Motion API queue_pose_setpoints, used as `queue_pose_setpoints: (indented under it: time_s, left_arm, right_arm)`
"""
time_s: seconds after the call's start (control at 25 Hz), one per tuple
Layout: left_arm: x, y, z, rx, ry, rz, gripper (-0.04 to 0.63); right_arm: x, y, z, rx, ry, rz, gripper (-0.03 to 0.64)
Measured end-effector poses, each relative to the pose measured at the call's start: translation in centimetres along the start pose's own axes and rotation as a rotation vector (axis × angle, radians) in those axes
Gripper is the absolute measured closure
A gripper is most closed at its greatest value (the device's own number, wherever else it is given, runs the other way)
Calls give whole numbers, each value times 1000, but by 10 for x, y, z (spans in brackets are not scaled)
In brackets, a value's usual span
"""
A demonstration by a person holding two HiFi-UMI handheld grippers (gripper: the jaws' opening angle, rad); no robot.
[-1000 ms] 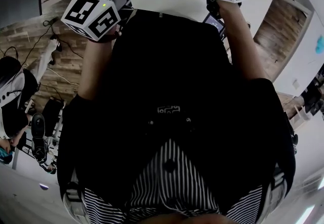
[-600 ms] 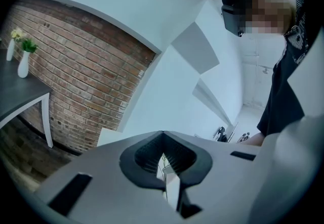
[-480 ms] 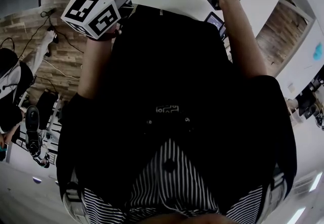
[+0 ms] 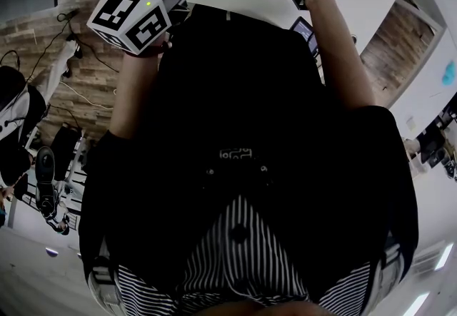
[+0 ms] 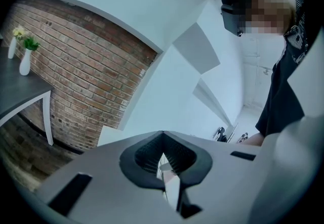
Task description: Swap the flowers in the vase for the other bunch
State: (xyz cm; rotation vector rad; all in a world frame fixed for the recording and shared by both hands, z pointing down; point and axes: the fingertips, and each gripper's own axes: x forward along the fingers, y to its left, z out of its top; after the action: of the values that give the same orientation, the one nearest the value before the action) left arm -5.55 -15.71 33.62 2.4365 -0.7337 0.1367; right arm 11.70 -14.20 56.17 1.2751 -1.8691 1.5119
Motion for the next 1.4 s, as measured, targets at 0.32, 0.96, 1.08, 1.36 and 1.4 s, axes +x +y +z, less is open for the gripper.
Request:
queue_pose_setpoints:
  time_s: [0.32,0.96,1.08,1.36,1.4]
  left_arm:
    - [-2,2,3,7,-7,0,591]
    - [-8,0,-3,0,-4,11,591]
    - [-13,6,-4,-5,-6,23,591]
    - [-30,30,-6,-26,-6,46,591]
    - [-33,32,-7,-33,-6,51,591]
  right_arm:
    - [-6,-4,3,14,-19,-17,580]
    - [-26,41,8,-146,-58,11,446]
    - [-14,56,5,-153,-35,40,446]
    - [37,70,-6,-90,62,114,446]
    - [45,71,-9,-78,90,132,442]
